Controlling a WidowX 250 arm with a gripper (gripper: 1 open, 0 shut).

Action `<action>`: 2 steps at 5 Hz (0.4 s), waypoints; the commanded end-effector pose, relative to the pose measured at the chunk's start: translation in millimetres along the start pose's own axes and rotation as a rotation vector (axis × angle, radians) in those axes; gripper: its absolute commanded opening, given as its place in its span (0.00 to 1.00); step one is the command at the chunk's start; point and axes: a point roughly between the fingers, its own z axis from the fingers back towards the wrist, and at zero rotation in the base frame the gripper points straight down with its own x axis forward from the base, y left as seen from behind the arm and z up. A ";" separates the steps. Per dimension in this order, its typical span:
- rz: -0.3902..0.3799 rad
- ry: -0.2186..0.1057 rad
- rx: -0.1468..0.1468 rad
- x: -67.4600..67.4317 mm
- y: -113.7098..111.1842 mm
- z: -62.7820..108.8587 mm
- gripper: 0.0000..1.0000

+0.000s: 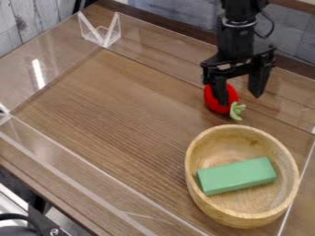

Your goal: Move the red fruit to the left

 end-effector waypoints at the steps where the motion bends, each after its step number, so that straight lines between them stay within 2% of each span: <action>1: -0.024 -0.032 -0.044 -0.2 -13.2 18.9 1.00; 2: -0.016 -0.028 -0.040 1.7 -12.2 19.7 1.00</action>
